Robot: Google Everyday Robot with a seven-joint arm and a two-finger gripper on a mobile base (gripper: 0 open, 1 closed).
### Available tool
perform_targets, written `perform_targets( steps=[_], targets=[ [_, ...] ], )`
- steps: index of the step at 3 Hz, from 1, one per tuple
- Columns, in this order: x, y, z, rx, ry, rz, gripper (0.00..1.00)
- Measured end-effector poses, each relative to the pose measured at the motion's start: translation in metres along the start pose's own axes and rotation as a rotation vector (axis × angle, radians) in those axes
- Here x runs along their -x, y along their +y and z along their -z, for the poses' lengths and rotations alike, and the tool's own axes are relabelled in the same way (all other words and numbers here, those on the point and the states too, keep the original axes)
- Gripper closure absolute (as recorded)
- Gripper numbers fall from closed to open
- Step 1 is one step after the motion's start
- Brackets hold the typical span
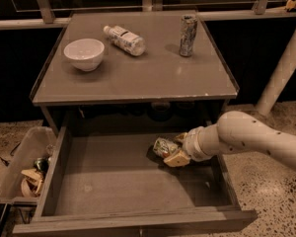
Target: Place 7up can into top drawer
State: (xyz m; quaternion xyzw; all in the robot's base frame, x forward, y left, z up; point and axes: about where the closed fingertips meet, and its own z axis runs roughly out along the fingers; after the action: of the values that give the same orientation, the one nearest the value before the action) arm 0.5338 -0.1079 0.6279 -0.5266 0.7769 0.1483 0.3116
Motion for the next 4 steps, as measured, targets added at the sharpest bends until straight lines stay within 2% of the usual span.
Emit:
perform_targets(
  steps=[1, 2, 4],
  targets=[
    [-0.011, -0.0134, -0.0199, -0.051, -0.008, -0.022, 1.0],
    [-0.0107, -0.0134, -0.0197, -0.051, -0.008, -0.022, 0.82],
    [-0.0107, -0.0133, -0.0197, -0.051, -0.008, -0.022, 0.36]
  ],
)
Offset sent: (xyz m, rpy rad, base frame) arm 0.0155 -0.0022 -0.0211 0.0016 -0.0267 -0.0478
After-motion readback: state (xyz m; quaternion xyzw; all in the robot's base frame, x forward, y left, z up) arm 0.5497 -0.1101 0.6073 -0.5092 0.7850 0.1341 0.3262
